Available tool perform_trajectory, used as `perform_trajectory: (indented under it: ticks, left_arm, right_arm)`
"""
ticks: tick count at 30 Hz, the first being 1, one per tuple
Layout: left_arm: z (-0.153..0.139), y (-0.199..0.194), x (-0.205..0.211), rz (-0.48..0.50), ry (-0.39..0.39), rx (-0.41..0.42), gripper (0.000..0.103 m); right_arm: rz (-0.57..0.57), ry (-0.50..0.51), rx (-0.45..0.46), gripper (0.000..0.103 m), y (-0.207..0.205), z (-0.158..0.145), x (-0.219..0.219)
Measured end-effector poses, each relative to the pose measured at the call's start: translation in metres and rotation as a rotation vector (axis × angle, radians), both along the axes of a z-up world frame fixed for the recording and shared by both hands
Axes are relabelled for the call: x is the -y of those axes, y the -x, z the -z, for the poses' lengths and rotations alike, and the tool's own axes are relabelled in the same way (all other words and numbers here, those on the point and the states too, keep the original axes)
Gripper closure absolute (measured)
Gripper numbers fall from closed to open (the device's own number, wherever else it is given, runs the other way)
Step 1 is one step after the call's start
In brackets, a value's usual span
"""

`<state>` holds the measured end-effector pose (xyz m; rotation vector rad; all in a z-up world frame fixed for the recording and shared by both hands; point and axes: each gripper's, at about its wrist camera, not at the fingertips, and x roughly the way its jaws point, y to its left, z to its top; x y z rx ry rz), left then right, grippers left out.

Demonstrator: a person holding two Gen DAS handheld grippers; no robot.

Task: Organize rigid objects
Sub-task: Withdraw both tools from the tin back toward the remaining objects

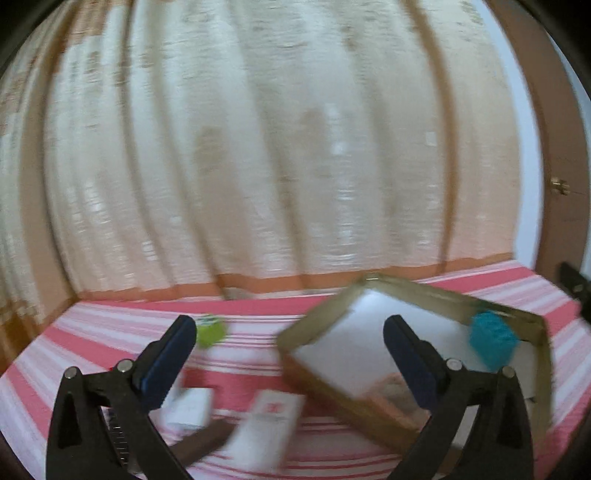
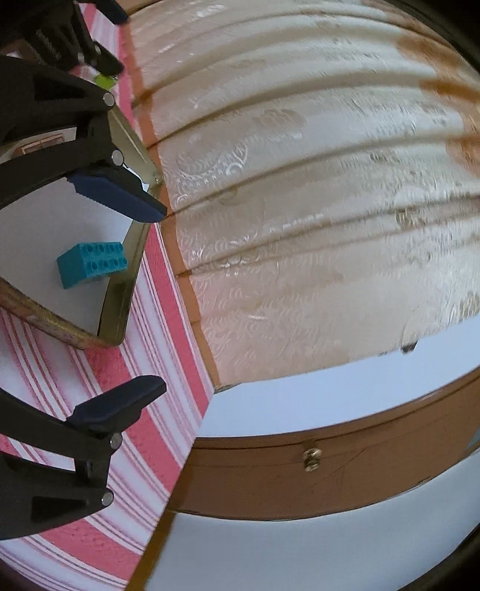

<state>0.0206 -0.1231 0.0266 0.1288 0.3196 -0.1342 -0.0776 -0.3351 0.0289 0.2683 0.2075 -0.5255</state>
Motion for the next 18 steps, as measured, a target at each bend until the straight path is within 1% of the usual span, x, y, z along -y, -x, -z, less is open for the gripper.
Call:
perform_trajectory:
  ticks: [3,6,9,12,15,18]
  left_arm:
    - [0.004,-0.003,-0.022,-0.067,-0.009,-0.003,0.0]
    - [0.01,-0.006,-0.042,-0.11,0.005,-0.04,0.0]
    - [0.017,-0.006,-0.052,-0.121,0.019,-0.066,0.0]
    - [0.023,-0.004,-0.052,-0.134,-0.006,-0.066,0.0]
    - [0.027,-0.004,-0.05,-0.14,-0.041,-0.07,0.0]
    - [0.026,0.001,-0.052,-0.127,-0.029,-0.065,0.0]
  right_arm:
    - [0.013,-0.024,0.003,0.016,0.001,0.002,0.005]
    - [0.051,-0.026,0.008,0.016,0.004,0.003,0.008]
    - [0.101,-0.043,0.024,0.016,0.009,0.005,0.016]
    - [0.13,-0.07,0.02,0.016,0.011,0.009,0.023]
    - [0.124,-0.095,-0.004,0.016,0.008,0.015,0.025]
    - [0.103,-0.079,-0.033,0.016,0.003,0.019,0.02]
